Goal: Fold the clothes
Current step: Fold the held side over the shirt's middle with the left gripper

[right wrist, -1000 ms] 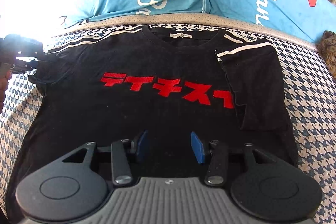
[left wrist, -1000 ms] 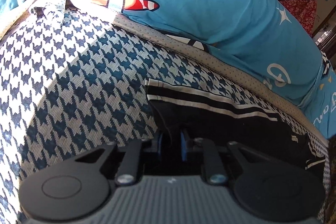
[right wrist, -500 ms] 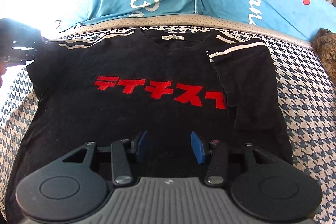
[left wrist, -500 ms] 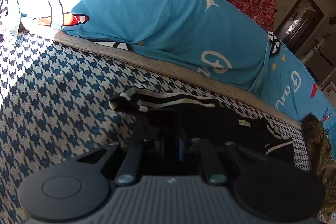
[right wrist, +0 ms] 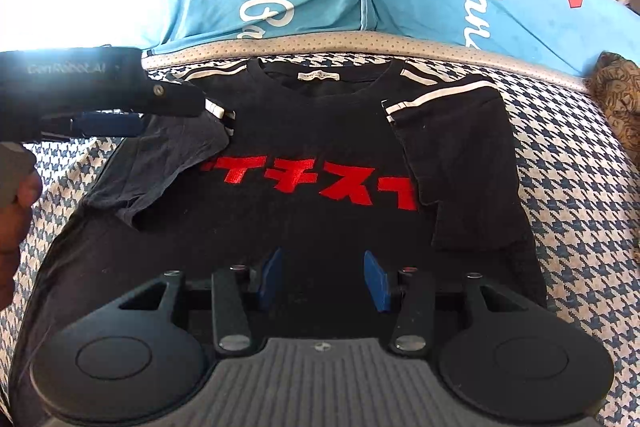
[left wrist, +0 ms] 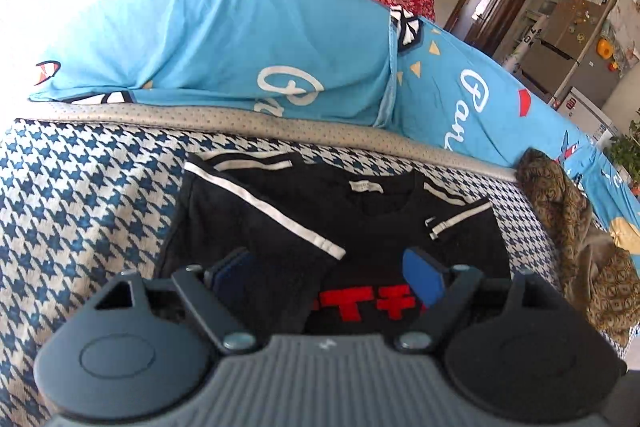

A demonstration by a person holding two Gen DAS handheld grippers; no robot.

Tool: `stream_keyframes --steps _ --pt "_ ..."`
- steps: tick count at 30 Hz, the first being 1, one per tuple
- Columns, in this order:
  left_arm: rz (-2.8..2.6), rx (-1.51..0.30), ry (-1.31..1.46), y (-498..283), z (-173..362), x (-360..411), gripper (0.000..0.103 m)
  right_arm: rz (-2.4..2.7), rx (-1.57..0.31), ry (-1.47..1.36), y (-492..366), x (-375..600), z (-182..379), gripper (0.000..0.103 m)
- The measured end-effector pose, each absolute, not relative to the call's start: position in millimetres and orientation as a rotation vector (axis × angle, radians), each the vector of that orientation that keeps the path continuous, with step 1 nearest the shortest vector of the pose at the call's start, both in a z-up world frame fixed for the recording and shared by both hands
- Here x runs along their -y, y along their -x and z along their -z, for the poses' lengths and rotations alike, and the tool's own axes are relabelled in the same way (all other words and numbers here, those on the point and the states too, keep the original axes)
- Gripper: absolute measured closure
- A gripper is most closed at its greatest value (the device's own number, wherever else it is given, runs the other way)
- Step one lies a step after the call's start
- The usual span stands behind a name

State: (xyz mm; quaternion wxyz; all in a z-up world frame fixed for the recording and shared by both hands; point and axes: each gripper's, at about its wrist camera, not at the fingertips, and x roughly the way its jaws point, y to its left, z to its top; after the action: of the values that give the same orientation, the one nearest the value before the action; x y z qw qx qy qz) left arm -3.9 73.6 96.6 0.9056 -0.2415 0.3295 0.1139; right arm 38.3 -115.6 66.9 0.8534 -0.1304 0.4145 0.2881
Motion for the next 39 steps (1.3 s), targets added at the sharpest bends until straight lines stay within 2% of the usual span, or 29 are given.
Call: stream_keyframes --steps 11,33,39 --pt "-0.498 -0.739 0.496 4.9 -80.8 -122.9 0.019 -0.618 -0.873 0.285 -35.7 112.3 -66.7 0.058" --pt "-0.592 -0.799 0.401 -46.1 -49.6 -123.9 0.012 -0.627 -0.891 0.291 -39.4 117.5 -64.5 0.058" --pt "-0.618 -0.796 0.402 -57.1 -45.6 -128.5 0.006 -0.631 -0.892 0.299 -38.8 121.4 -64.3 0.058"
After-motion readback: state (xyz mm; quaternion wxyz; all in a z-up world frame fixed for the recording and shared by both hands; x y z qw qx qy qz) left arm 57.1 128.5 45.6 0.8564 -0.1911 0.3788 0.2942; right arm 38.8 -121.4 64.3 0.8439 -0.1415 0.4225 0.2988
